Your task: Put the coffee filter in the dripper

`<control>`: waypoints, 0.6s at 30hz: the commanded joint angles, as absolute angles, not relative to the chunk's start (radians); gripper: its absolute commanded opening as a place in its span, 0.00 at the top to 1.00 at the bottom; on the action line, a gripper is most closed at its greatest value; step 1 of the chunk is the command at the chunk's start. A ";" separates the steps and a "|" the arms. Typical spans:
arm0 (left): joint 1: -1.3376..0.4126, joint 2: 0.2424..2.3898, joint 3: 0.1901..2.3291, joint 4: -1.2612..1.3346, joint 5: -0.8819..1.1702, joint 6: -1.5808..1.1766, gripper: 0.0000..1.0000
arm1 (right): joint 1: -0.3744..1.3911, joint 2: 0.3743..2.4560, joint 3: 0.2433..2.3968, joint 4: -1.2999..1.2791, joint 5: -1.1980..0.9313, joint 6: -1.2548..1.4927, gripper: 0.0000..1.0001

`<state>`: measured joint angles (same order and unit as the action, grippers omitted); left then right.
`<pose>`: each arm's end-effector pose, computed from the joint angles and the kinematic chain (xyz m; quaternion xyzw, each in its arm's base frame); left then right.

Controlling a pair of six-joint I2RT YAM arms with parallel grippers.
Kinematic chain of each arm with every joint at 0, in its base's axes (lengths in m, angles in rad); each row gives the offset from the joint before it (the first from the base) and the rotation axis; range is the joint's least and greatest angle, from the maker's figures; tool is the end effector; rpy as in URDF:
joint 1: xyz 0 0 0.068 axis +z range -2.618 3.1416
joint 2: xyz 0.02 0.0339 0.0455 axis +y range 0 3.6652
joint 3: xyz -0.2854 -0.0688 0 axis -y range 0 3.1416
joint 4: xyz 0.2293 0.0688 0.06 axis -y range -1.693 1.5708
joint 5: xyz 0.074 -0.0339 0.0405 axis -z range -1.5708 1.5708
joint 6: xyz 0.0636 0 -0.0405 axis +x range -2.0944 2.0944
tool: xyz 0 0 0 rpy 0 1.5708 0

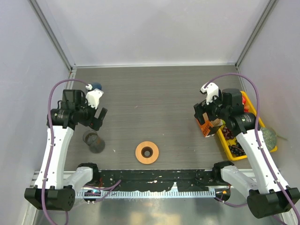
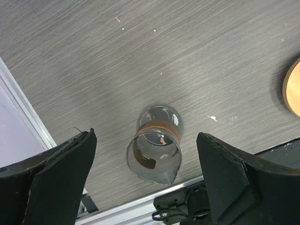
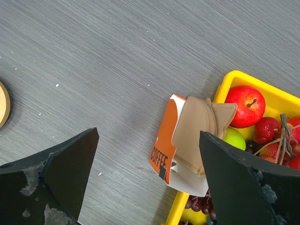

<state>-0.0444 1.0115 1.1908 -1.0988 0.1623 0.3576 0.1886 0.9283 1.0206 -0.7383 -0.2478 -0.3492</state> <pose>0.1658 -0.0177 0.3466 0.2139 0.9201 -0.0261 0.3269 0.1740 0.0491 0.3412 -0.2891 0.8416 0.0747 0.4501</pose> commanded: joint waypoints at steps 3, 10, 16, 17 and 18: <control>0.088 1.003 1.264 -1.222 0.198 0.555 0.01 | 0.199 0.923 1.035 -0.735 -0.279 -0.348 0.04; 0.301 0.977 1.227 -1.334 0.203 0.807 0.01 | 0.204 0.925 1.019 -0.732 -0.301 -0.351 0.04; 0.457 0.982 1.137 -1.379 0.206 1.017 0.01 | 0.207 0.928 1.020 -0.732 -0.311 -0.347 0.05; 0.489 0.989 1.123 -1.378 0.204 1.066 0.01 | 0.206 0.925 1.020 -0.732 -0.311 -0.347 0.05; 0.517 1.006 1.109 -1.382 0.210 1.109 0.01 | 0.209 0.925 1.020 -0.732 -0.311 -0.347 0.05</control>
<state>0.4225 0.9749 1.1545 -1.3224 0.1875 0.8856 0.2012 0.9298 1.0168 -0.7425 -0.2943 -0.3492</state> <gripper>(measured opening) 0.991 0.955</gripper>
